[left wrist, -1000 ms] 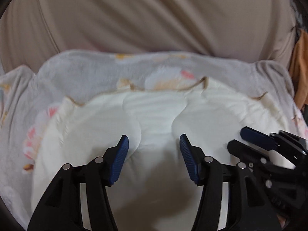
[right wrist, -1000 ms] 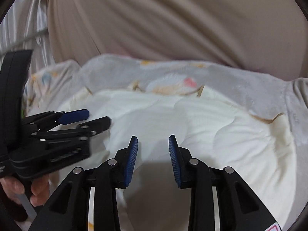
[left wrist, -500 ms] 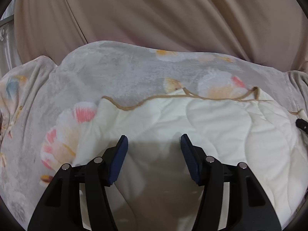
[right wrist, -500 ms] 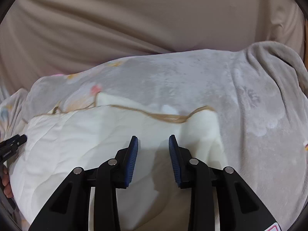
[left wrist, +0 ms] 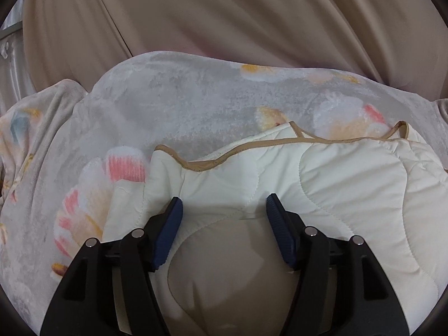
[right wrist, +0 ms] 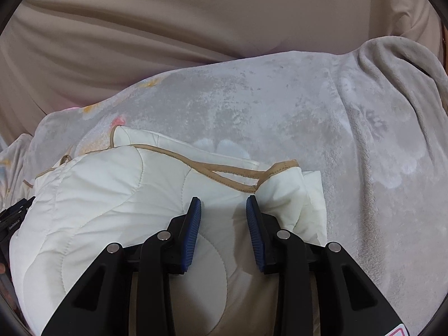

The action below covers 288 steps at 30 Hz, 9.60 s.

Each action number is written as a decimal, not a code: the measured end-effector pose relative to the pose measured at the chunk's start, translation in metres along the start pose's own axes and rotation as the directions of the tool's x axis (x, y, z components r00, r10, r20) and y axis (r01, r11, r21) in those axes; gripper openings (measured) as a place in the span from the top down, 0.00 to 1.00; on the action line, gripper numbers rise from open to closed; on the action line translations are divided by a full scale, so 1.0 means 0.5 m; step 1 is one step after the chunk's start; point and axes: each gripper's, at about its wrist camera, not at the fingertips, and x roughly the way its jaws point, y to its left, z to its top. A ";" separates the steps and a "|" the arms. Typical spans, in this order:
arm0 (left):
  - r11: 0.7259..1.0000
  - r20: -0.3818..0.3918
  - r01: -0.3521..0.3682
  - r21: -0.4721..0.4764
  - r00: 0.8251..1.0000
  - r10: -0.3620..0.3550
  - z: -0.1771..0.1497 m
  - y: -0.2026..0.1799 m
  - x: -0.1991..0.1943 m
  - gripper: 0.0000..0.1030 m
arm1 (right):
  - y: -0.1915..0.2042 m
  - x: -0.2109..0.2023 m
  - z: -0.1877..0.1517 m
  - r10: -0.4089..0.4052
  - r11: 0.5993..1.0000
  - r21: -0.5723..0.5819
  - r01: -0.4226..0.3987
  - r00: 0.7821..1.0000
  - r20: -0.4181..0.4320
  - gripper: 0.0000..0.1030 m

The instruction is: Fold large clothes

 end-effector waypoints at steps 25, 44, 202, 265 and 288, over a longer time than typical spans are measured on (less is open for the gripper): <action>0.941 -0.131 0.170 -0.292 0.968 -0.216 -0.075 0.229 -0.097 0.15 | 0.374 -0.012 -0.008 0.160 0.952 -0.240 -0.189 0.978 -0.137 0.70; 0.875 0.044 0.400 -0.271 0.914 -0.404 0.005 0.142 -0.298 0.86 | 0.293 -0.125 -0.049 0.291 0.929 -0.203 -0.311 0.949 -0.124 0.87; 0.939 -0.139 0.266 0.218 0.961 -0.240 -0.247 -0.271 -0.325 0.33 | -0.113 -0.289 -0.252 0.084 0.989 -0.113 -0.092 0.994 -0.076 0.87; 0.923 -0.016 0.363 0.124 0.931 -0.364 -0.082 -0.302 -0.329 0.15 | -0.210 -0.312 -0.097 0.202 0.967 0.164 -0.193 0.979 -0.040 0.76; 0.889 -0.147 0.457 0.034 0.882 -0.448 -0.061 -0.362 -0.227 0.04 | -0.264 -0.143 -0.088 0.470 0.847 0.382 -0.370 0.857 -0.211 0.53</action>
